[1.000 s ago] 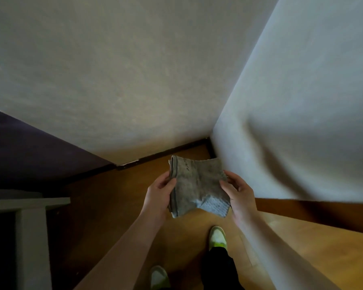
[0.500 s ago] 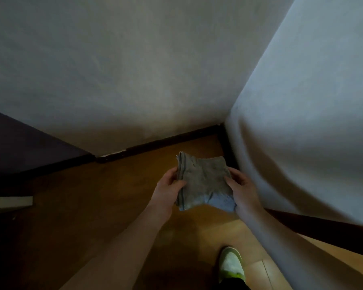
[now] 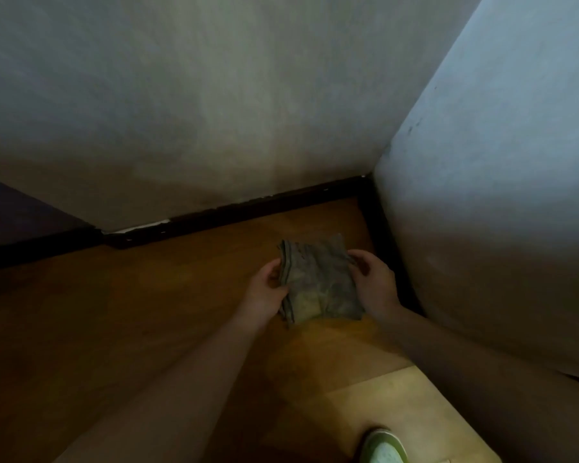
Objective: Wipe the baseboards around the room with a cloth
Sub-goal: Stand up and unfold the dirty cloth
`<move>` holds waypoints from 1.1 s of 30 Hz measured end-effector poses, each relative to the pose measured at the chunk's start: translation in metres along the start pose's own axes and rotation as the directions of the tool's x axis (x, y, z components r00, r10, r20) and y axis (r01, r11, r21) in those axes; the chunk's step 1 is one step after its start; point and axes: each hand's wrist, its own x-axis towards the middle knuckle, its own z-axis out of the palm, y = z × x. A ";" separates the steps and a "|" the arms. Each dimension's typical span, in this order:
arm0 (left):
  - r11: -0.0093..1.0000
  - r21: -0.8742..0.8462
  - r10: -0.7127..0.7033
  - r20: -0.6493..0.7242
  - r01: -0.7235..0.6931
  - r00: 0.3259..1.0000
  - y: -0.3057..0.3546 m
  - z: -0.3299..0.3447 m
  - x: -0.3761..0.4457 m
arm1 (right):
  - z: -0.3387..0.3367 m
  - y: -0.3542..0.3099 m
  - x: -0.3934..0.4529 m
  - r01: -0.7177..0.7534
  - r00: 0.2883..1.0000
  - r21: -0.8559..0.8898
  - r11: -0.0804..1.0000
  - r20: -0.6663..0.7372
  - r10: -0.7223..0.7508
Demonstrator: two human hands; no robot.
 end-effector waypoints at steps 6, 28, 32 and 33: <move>0.958 0.279 0.060 0.008 -0.060 0.998 -0.030 -0.006 0.048 | 0.029 0.020 0.034 0.018 0.998 -0.208 0.978 -0.050 -0.029; -0.037 0.930 0.023 0.367 -0.366 0.930 -0.055 0.007 0.080 | 0.055 0.088 -0.021 0.550 0.834 -0.675 0.491 0.413 -0.366; -0.046 0.920 0.033 0.390 -0.389 0.920 -0.059 0.004 0.085 | 0.051 0.099 -0.046 0.563 0.824 -0.704 0.432 0.441 -0.355; -0.050 0.918 0.033 0.395 -0.393 0.918 -0.059 0.004 0.086 | 0.046 0.102 -0.050 0.583 0.807 -0.720 0.376 0.464 -0.365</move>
